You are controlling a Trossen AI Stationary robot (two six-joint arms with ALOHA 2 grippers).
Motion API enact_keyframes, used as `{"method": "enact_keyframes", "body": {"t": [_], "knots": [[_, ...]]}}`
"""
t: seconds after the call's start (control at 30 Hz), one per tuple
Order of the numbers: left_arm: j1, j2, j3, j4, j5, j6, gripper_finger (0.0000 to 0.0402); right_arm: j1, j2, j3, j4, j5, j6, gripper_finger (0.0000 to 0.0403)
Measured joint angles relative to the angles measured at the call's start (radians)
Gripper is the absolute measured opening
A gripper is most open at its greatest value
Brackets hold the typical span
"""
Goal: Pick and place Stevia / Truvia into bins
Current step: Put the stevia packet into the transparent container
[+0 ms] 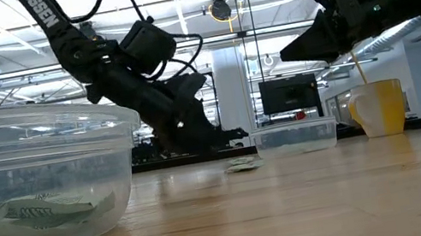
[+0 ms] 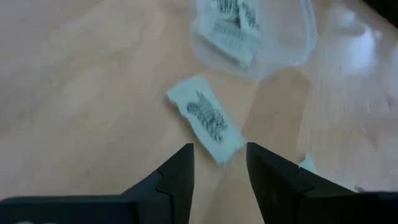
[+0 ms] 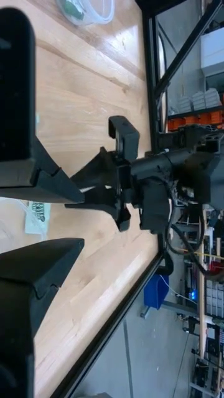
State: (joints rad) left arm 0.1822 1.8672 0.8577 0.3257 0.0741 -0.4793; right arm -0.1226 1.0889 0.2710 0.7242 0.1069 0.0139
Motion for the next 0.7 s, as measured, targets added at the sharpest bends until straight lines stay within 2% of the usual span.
{"method": "enact_keyframes", "body": {"t": [0.17,0.3,0.7], "knots": [[-0.025,0.01,0.002,0.005,-0.004,-0.069,0.0152,0.0,0.0,0.0,0.006,0.0,0.0,0.0093],[-0.026,0.013,0.0,-0.015,-0.051,-0.091,0.0152,0.0,0.0,0.0,0.006,0.0,0.0,0.0093],[-0.03,0.013,0.001,-0.024,-0.057,-0.205,0.0152,0.0,0.0,0.0,0.006,0.0,0.0,0.0093]]}}
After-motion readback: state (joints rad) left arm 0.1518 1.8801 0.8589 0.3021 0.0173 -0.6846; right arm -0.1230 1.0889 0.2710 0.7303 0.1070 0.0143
